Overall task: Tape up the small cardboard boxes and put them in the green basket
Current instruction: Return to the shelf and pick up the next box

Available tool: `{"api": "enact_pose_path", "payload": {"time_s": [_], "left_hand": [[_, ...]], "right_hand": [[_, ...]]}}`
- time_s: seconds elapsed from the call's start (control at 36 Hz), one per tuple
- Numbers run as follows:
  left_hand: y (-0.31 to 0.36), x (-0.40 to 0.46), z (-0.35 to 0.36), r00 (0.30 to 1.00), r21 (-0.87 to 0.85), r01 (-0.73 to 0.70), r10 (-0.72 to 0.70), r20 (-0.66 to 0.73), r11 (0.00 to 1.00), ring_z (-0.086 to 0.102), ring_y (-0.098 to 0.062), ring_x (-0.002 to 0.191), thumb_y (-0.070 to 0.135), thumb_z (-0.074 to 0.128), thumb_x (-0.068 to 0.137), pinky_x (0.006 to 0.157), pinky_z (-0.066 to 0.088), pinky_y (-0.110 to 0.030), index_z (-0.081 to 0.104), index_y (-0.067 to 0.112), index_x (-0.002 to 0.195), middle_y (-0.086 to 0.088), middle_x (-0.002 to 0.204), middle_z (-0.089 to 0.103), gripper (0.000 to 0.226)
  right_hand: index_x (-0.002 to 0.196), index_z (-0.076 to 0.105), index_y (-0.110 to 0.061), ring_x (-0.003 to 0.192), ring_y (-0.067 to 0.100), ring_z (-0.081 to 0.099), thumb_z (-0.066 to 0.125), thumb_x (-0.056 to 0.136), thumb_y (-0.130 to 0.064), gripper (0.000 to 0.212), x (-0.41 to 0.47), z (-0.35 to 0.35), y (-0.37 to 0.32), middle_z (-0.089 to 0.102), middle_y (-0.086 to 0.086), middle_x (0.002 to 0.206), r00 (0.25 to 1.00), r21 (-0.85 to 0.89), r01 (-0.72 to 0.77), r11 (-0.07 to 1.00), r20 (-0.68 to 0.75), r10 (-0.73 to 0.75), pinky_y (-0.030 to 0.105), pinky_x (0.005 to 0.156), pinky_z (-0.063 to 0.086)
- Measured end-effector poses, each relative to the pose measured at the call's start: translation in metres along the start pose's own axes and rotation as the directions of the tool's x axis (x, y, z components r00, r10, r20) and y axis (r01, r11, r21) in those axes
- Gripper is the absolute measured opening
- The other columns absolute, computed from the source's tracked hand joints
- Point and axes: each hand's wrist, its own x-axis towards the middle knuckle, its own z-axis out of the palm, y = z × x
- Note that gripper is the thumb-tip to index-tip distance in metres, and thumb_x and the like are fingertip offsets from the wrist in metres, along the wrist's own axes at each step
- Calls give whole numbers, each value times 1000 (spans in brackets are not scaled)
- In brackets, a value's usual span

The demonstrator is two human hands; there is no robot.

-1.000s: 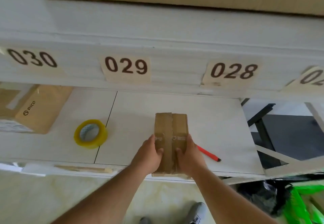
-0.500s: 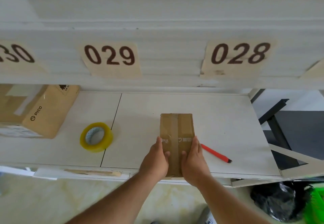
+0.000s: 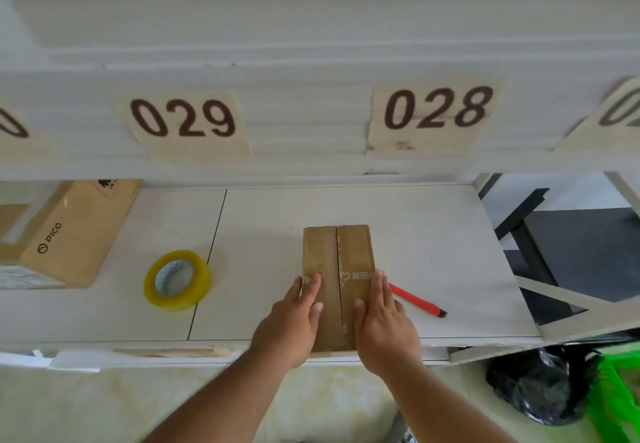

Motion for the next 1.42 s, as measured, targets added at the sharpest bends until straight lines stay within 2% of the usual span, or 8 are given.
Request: {"api": "enact_pose_path", "payload": {"time_s": [0.22,0.39,0.58,0.69,0.83,1.03,1.31,1.42], "left_hand": [[12,10,6,998,-313,57,-60,0,948,24,-15,150,39,34,106,118,25,-33,0,37,158,9,167,7,62],[19,28,0,979,-484,205,-169,118,851,30,-18,147,35,41,105,117,25,-32,-15,32,157,7,166,15,76],[29,25,1,979,-431,203,-184,86,879,24,-16,149,26,37,106,116,20,-25,-18,23,157,3,167,-1,75],[29,26,-5,980,-374,194,-159,122,907,33,-12,141,28,39,106,112,25,-24,-19,20,157,1,166,4,77],[14,45,-30,974,-408,208,-150,169,889,54,-17,126,36,72,87,110,44,-41,27,30,145,5,144,49,74],[16,63,-53,949,-242,236,-169,268,941,43,-22,140,38,86,74,115,37,-39,-13,31,157,1,162,31,130],[27,59,-55,961,-229,191,-135,240,955,43,-24,140,33,80,83,112,38,-35,-13,27,158,-1,160,32,120],[21,43,-44,992,-287,121,-110,55,950,53,-16,127,34,79,84,105,44,-33,31,22,150,5,142,50,82]], "right_hand": [[162,-12,-16,158,21,5,21,108,-44,68,7,0,1,-5,3,172,999,104,11,995,51,-16,33,126,11],[160,-1,-22,137,24,43,38,103,-28,69,21,-6,-6,28,5,161,998,335,-17,942,60,-4,38,112,42],[158,-23,-14,158,23,2,26,108,-33,72,19,-4,-9,-14,3,170,994,200,5,980,110,-27,35,127,15],[160,-14,-19,151,25,26,31,106,-32,71,18,-9,-13,3,1,169,993,252,-29,967,115,0,39,121,32],[141,26,-28,105,18,60,55,94,-26,55,35,-27,-13,52,-3,127,988,419,-127,899,131,78,34,82,55],[129,38,-32,105,15,59,66,72,-17,64,62,-47,-20,54,-6,114,982,520,-69,851,186,-34,40,88,57],[145,26,-35,116,18,52,62,85,-26,70,64,-45,-21,46,-6,132,977,467,-77,881,212,-27,42,99,50],[125,44,-36,96,11,65,60,88,-13,46,51,-53,-15,64,-9,109,978,448,-87,890,209,-10,34,80,59]]}}
